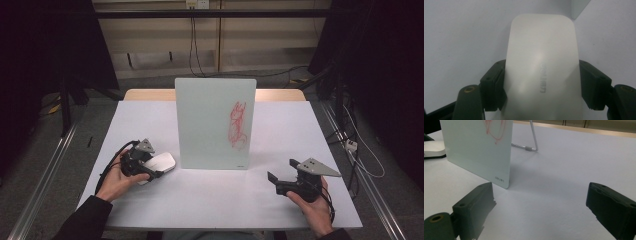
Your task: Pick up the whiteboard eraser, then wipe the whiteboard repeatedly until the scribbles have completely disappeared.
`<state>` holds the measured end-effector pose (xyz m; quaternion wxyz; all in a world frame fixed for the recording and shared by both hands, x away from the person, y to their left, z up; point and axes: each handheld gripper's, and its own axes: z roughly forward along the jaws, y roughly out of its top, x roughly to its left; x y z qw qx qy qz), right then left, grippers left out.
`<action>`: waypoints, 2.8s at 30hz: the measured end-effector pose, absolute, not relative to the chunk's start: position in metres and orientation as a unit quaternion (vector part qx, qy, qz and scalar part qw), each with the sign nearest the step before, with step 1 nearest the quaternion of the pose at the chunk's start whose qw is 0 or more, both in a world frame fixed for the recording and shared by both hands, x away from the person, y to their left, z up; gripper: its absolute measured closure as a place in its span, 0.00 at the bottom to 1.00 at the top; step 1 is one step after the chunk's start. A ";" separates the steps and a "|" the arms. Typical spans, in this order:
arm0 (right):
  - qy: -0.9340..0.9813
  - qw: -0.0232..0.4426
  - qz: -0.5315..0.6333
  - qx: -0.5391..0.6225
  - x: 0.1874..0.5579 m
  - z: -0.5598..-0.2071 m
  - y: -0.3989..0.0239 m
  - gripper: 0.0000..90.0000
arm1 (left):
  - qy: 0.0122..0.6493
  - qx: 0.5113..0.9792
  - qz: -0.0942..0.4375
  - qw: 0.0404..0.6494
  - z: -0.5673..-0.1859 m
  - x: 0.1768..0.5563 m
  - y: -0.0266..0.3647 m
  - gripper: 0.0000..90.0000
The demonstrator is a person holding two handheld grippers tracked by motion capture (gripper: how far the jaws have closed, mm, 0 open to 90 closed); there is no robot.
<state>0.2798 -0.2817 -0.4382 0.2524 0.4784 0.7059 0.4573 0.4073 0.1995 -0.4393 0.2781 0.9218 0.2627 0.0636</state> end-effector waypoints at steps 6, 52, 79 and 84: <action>0.705 0.252 0.458 0.480 0.280 -0.438 -0.282 0.08 | 0.264 0.920 0.060 0.282 -0.439 0.405 0.197 0.34; 0.703 0.246 0.460 0.483 0.283 -0.438 -0.281 0.08 | 0.351 0.807 0.159 0.448 -0.410 0.362 0.225 0.34; 0.706 0.246 0.461 0.478 0.281 -0.438 -0.280 0.08 | 0.285 0.811 0.158 0.486 -0.392 0.339 0.180 0.34; 0.705 0.246 0.461 0.479 0.281 -0.438 -0.280 0.08 | 0.276 0.812 0.163 0.487 -0.388 0.338 0.169 0.34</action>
